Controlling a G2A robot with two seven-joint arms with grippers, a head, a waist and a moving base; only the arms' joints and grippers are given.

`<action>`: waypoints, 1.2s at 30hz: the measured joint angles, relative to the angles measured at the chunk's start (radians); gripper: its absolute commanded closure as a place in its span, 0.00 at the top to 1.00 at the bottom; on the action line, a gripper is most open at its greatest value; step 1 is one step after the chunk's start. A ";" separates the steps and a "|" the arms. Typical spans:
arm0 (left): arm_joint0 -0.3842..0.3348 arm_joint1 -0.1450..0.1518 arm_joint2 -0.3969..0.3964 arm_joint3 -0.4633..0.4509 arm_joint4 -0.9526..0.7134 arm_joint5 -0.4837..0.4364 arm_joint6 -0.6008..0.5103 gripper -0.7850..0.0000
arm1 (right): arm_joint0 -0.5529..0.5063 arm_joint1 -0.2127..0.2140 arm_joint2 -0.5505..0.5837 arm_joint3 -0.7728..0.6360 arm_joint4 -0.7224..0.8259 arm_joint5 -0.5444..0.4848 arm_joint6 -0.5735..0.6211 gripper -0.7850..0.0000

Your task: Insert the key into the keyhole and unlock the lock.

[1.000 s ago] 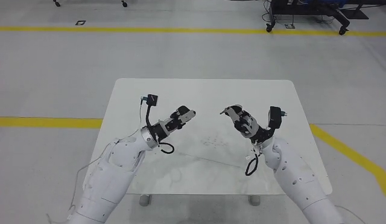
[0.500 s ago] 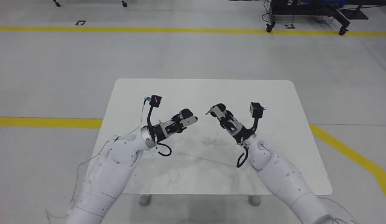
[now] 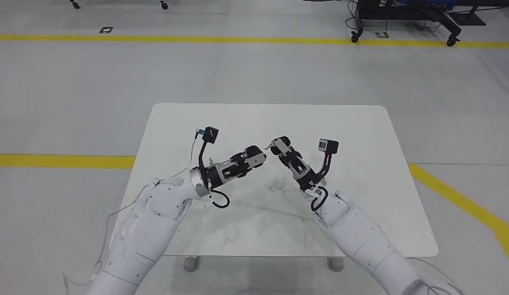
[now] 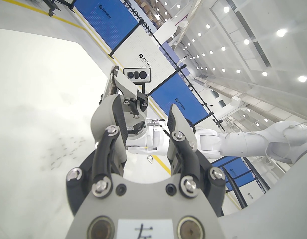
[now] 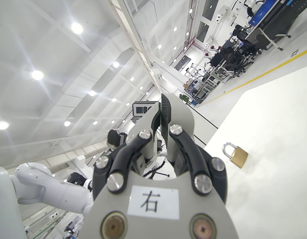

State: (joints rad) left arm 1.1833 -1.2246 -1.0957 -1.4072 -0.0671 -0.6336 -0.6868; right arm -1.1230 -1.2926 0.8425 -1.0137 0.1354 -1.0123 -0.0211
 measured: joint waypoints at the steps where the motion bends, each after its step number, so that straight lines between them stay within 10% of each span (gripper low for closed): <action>1: -0.001 0.000 0.001 0.002 0.002 0.004 0.000 0.43 | 0.000 -0.002 0.001 -0.001 0.010 0.000 0.007 0.00; 17: -0.006 0.001 0.007 0.001 0.068 0.049 0.056 0.33 | -0.015 -0.027 0.022 -0.011 0.075 0.000 0.130 0.00; 24: -0.007 0.002 0.013 -0.003 0.105 0.057 0.071 0.00 | -0.005 -0.038 0.037 0.012 0.071 0.000 0.150 0.00; 36: -0.006 0.003 0.009 -0.002 0.116 0.076 0.106 0.00 | -0.018 -0.044 0.078 -0.003 0.052 0.000 0.199 0.00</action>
State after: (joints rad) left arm 1.1771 -1.2219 -1.0863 -1.4093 0.0488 -0.5577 -0.5806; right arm -1.1406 -1.3362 0.9205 -1.0165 0.1877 -1.0123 0.1784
